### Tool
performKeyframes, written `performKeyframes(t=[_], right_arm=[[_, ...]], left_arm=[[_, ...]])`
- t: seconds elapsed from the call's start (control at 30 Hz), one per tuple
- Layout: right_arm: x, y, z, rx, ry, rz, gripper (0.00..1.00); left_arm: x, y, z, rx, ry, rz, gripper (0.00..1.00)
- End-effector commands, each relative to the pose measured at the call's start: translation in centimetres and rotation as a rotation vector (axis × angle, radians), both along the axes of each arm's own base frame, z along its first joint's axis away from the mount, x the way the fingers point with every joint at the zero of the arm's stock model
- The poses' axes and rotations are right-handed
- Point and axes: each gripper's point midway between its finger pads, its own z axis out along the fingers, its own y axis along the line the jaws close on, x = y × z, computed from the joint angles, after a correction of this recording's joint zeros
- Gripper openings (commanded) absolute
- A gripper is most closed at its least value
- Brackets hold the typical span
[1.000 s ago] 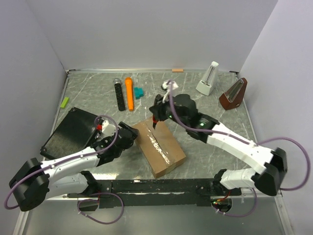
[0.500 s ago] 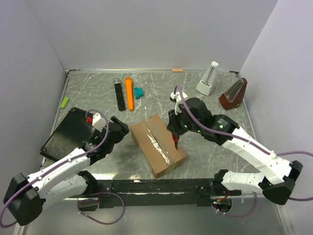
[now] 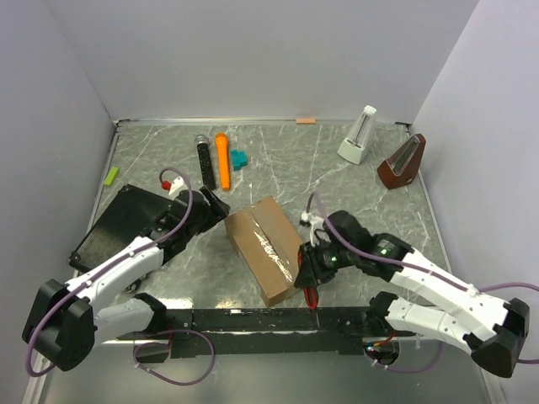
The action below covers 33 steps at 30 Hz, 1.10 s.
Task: Unpack the express box
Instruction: Adjust the express box at the center of the board.
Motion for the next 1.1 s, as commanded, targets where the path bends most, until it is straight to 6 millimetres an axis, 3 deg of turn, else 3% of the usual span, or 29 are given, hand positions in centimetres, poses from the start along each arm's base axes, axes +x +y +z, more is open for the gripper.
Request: performKeyframes(t=[0.0,0.4,0.6,0.8,1.07], right_arm=[[-1.1,1.1,-1.7,0.057,0.124,-0.008,0.0],[-1.6,-0.8,-7.6,-0.01,0.256,-0.21,0.0],[2.1,-1.4,-10.0,-0.025,0.215,-0.398,0.0],[5.4,-0.3,-11.1,-0.056,0.205,-0.432,0.0],[8.6,2.1,-10.3,-0.078,0.159,-0.37,0.0]], left_arm=[[0.8,-1.1,1.9,-0.033,-0.077,-0.065,0.76],[0.5,-2.3,-2.0,-0.039,-0.006,-0.122,0.75],[0.1,-2.3,-2.6,-0.051,-0.015,-0.134,0.75],[0.0,-2.4,-2.4,-0.056,-0.032,-0.147,0.75],[-1.9,-1.4,-2.8,-0.106,-0.035,-0.115,0.73]])
